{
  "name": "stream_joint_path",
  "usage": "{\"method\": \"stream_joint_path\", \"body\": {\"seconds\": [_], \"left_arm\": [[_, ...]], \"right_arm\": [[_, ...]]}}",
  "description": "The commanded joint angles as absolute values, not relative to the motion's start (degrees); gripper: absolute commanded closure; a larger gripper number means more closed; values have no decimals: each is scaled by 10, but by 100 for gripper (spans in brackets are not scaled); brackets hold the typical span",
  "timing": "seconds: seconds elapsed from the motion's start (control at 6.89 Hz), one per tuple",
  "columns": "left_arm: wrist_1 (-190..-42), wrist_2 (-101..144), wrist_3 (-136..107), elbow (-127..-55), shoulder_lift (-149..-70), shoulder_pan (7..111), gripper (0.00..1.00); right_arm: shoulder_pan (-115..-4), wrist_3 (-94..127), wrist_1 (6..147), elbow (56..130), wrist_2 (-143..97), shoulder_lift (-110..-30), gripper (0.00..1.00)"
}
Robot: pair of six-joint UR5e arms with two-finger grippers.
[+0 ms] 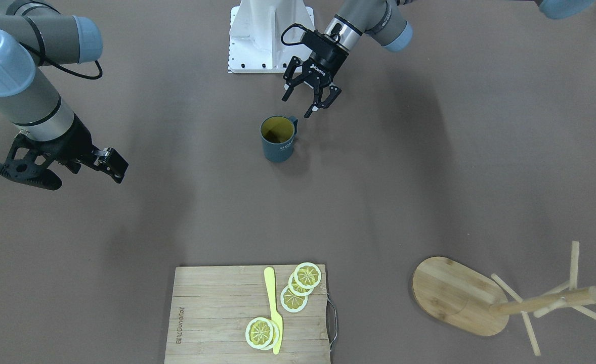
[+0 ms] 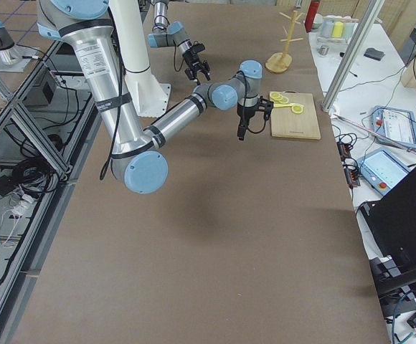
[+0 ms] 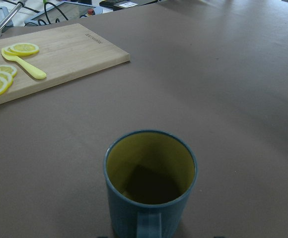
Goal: Hang cup on storage rack
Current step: 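Lower the left gripper beside the blue mug's side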
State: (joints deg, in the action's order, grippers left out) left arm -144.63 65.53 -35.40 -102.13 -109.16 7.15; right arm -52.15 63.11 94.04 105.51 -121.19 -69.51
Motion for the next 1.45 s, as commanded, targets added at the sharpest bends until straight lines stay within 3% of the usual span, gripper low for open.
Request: {"method": "stream_joint_path", "body": {"seconds": [0.0,1.31], "left_arm": [[-1448,677,-351,-1018,-1093,76,26],[-1444,679,-350,-987,-1113,105,30]], "right_arm": [[-525,622,940,1056,-1212,-702,0],[-525,623,940,1056,-1212,-705,0]]}}
